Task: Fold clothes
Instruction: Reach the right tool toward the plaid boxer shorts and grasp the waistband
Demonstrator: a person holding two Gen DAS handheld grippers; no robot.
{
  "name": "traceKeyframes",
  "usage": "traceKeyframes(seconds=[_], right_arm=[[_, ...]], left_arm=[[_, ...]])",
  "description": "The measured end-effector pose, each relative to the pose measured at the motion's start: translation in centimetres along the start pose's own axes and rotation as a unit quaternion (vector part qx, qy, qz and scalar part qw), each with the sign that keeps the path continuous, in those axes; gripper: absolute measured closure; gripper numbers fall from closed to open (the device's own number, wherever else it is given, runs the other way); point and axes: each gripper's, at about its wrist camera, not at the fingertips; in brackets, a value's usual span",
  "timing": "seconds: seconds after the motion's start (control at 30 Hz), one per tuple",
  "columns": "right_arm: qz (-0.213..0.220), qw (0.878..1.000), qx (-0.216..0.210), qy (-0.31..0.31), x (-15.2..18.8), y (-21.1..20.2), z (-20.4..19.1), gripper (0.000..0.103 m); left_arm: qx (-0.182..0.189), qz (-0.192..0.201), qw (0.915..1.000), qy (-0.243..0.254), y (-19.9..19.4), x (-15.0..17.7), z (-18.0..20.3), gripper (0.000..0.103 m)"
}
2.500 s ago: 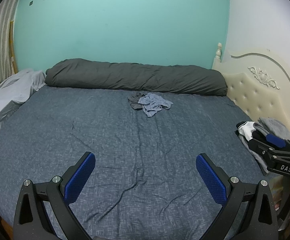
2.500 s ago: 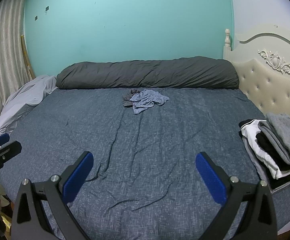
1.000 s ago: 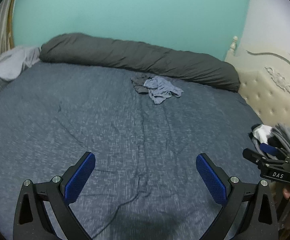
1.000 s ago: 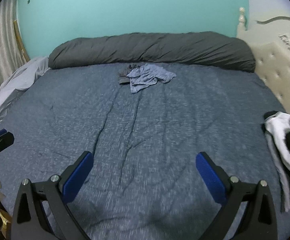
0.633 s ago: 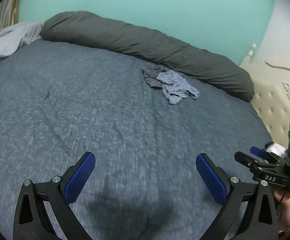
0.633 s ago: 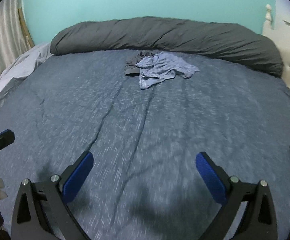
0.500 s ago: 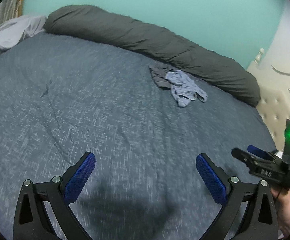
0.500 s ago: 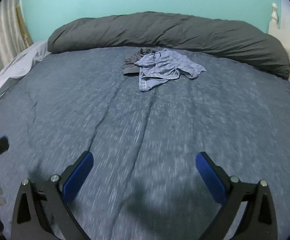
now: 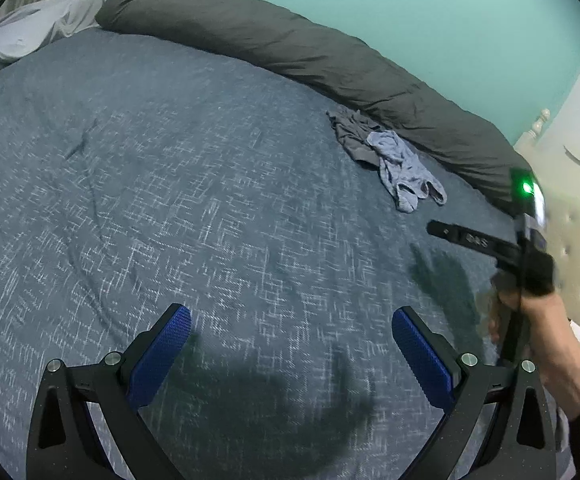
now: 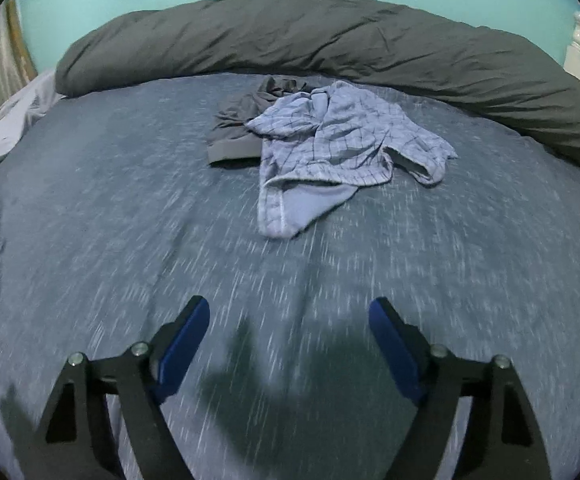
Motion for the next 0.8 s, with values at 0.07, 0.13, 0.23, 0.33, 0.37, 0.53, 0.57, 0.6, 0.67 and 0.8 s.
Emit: traceKeyframes(seconds=[0.07,0.13,0.23,0.33,0.37,0.53,0.57,0.6,0.67,0.8], right_arm=[[0.000,1.000,0.001,0.006,-0.9,1.3,-0.1,0.020],[0.001,1.000,-0.007,0.008,-1.7,2.5,-0.2,0.026],[0.001,1.000,-0.008,0.012,-2.5,4.1,-0.5,0.035],[-0.006,1.000,-0.001,0.008,-2.9,5.5,-1.0,0.048],[-0.008,1.000,0.000,0.004,-3.0,5.8,-1.1,0.055],[0.006,1.000,-0.002,0.011,-3.7,5.6,-0.4,0.086],[0.014,1.000,-0.004,0.010,-3.7,5.1,-0.3,0.089],[0.020,1.000,-0.010,0.006,-3.5,4.3,-0.3,0.091],[0.028,0.999,-0.022,-0.002,-3.0,2.5,-0.3,0.092],[0.049,0.998,-0.048,-0.012,-1.5,-2.4,-0.3,0.093]], left_arm=[[0.004,0.001,1.0000,-0.002,0.3,-0.1,-0.3,0.000],[0.006,0.000,1.0000,0.002,0.5,-0.1,-0.6,0.000],[0.011,-0.002,0.9999,0.002,0.8,0.1,-0.9,0.000],[0.019,-0.004,0.9998,0.001,0.8,0.4,-1.1,0.000],[0.021,-0.005,0.9998,0.001,0.7,0.5,-1.1,0.000],[0.024,-0.005,0.9997,0.005,0.0,1.1,-1.3,0.000],[0.023,-0.006,0.9997,0.006,-0.1,1.2,-1.3,0.000],[0.020,-0.007,0.9998,0.007,-0.3,1.3,-1.4,0.000],[0.013,-0.009,0.9999,0.006,-0.8,1.5,-1.4,0.000],[0.015,-0.004,0.9999,0.004,-2.7,2.2,-1.1,0.000]])
Point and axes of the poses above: each gripper's, at about its wrist camera, not at the fingertips, and y roughly the way its jaws point, z to its right, x to its underside, and after that the axes turned 2 degrees about z, right-handed
